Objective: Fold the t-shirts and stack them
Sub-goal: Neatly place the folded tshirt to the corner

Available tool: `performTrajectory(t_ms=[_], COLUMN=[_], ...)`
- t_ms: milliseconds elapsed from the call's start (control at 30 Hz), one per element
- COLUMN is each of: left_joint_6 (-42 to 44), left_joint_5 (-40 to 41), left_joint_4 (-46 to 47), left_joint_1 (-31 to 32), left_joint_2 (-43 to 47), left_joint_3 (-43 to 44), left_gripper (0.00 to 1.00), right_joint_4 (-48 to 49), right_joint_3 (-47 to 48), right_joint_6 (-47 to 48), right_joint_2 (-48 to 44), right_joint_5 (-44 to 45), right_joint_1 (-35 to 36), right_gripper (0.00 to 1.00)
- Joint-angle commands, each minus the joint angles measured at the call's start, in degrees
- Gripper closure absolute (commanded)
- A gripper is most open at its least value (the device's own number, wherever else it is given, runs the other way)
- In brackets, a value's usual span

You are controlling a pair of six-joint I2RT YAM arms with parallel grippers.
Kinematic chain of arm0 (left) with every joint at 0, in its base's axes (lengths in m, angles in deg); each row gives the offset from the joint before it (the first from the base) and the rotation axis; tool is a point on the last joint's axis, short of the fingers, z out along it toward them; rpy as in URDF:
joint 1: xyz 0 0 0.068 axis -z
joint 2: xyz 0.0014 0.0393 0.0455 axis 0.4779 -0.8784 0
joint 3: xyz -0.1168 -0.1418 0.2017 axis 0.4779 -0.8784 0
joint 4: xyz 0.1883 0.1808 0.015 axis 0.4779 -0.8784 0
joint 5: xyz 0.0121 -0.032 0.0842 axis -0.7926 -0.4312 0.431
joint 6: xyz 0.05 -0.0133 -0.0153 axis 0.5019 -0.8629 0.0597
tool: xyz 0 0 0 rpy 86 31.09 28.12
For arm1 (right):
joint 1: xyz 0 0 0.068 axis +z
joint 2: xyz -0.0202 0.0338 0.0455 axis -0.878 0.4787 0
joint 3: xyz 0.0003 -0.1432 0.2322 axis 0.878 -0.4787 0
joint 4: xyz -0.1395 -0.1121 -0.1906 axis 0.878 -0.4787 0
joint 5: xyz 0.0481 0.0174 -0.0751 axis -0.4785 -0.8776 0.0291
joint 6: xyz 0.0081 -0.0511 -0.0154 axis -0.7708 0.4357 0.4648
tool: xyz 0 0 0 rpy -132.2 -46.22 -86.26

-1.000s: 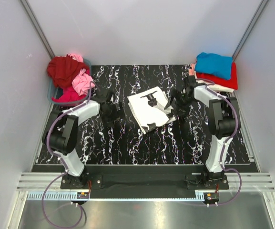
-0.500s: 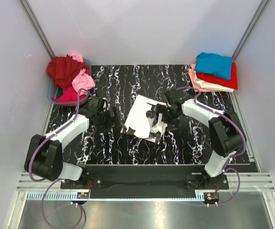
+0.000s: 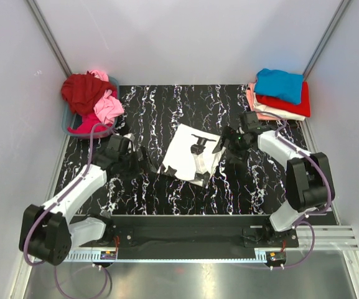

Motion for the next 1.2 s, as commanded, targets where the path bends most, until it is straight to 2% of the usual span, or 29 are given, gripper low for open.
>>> performTrajectory(t_ms=[0, 300, 467, 500, 600, 633, 700, 800, 833, 867, 967, 1167], left_joint_6=[1.58, 4.75, 6.59, 6.86, 8.61, 9.49, 10.54, 11.25, 11.51, 11.69, 12.74, 17.06], left_joint_5=[2.31, 7.15, 9.96, 10.05, 11.1, 11.63, 13.38, 14.1, 13.66, 13.22, 11.12, 10.66], left_joint_4=[-2.17, -14.65, -20.8, -21.42, -23.09, -23.79, -24.24, -24.24, -24.24, -23.89, -21.61, -17.74], left_joint_1=[0.38, 0.55, 0.55, 0.55, 0.55, 0.55, 0.55, 0.47, 0.55, 0.47, 0.47, 0.55], left_joint_2=[5.21, 15.14, 18.75, 19.1, 20.07, 19.99, 19.81, 20.25, 20.34, 20.51, 21.74, 25.25], left_joint_3=[1.65, 8.68, 12.98, 13.6, 14.75, 14.84, 14.67, 13.61, 13.78, 13.61, 13.44, 13.79], left_gripper=[0.02, 0.02, 0.02, 0.02, 0.01, 0.01, 0.01, 0.01, 0.01, 0.01, 0.01, 0.01], right_joint_4=[8.52, 17.04, 14.78, 13.98, 12.92, 12.75, 12.13, 12.92, 13.18, 13.27, 8.3, -9.62], right_joint_3=[-0.4, 1.02, 3.82, 5.57, 7.34, 7.78, 8.66, 9.27, 9.54, 9.89, 14.01, 33.14], right_joint_6=[0.05, -3.55, -5.4, -5.31, -4.96, -4.52, -4.08, -3.73, -3.64, -3.55, -1.63, 8.39], right_joint_2=[3.19, 14.79, 18.4, 20.32, 21.92, 22.45, 23.33, 23.86, 23.86, 23.77, 22.81, 21.92], right_joint_5=[-6.1, -9.79, -9.35, -9.61, -9.79, -9.97, -10.67, -12.51, -13.3, -13.31, -10.68, 0.12], right_joint_1=[-3.74, -4.9, -4.81, -4.9, -4.81, -4.81, -4.81, -4.81, -4.9, -4.9, -5.16, -6.92], right_gripper=[0.03, 0.11, 0.19, 0.29, 0.45, 0.56, 0.65, 0.83, 0.96, 1.0, 1.0, 1.0])
